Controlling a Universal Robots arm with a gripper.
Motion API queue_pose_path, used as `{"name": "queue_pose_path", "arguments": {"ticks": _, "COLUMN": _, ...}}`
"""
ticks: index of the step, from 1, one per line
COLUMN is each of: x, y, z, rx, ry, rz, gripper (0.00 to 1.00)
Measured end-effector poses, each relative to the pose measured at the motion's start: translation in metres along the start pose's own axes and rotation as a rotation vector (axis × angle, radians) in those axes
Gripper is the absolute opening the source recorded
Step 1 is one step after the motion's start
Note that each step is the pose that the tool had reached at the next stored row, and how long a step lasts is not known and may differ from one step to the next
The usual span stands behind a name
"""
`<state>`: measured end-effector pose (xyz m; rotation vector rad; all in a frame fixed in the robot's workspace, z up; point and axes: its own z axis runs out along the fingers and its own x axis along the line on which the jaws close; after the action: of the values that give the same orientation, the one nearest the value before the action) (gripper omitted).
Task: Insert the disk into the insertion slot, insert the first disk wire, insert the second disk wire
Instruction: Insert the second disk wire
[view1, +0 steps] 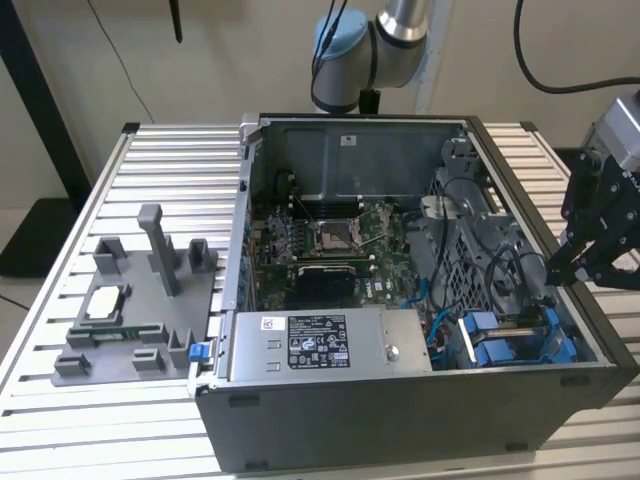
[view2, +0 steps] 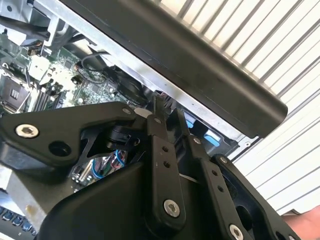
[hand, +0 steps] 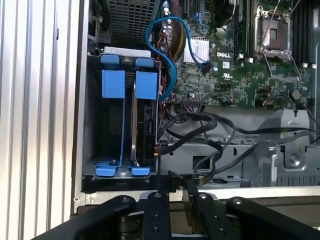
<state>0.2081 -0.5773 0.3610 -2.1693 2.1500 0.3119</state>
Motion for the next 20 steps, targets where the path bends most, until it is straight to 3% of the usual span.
{"name": "queue_pose_path", "arguments": {"ticks": 3, "x": 0.0000, "y": 0.0005, "z": 0.0000, "rx": 0.0022, "ry": -0.0097, "rz": 0.008, "gripper": 0.00}}
{"name": "queue_pose_path", "arguments": {"ticks": 6, "x": 0.0000, "y": 0.0007, "z": 0.0001, "rx": 0.0030, "ry": -0.0139, "rz": 0.012, "gripper": 0.00}}
{"name": "queue_pose_path", "arguments": {"ticks": 20, "x": -0.0005, "y": 0.0028, "z": -0.0026, "rx": 0.0025, "ry": -0.0150, "rz": 0.013, "gripper": 0.00}}
